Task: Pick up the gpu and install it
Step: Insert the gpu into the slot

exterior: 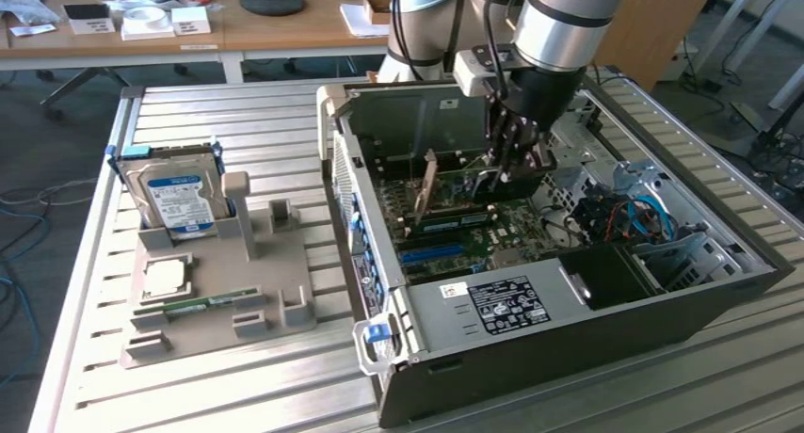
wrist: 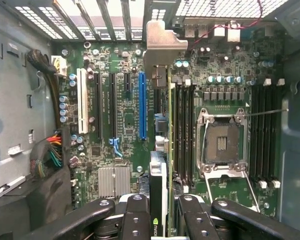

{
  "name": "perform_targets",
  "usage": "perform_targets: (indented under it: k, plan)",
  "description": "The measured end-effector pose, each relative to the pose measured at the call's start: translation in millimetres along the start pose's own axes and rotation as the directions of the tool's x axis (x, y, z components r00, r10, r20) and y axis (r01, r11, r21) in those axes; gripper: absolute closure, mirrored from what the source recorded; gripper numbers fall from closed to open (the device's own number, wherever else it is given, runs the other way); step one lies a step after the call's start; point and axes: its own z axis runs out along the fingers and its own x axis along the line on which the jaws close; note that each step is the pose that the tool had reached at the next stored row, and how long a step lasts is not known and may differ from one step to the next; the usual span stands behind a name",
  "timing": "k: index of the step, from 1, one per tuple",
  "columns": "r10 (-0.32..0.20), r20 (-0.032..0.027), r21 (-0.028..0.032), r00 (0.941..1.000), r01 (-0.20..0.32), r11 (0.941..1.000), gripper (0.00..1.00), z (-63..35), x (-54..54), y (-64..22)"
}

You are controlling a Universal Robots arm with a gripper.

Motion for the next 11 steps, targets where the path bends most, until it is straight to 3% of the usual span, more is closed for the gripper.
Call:
perform_targets:
  k: [11]
  plan:
    - [-0.016,-0.0001,-0.0010,0.9999,0.016,0.9999,0.73,4.7,0.6,3.5]
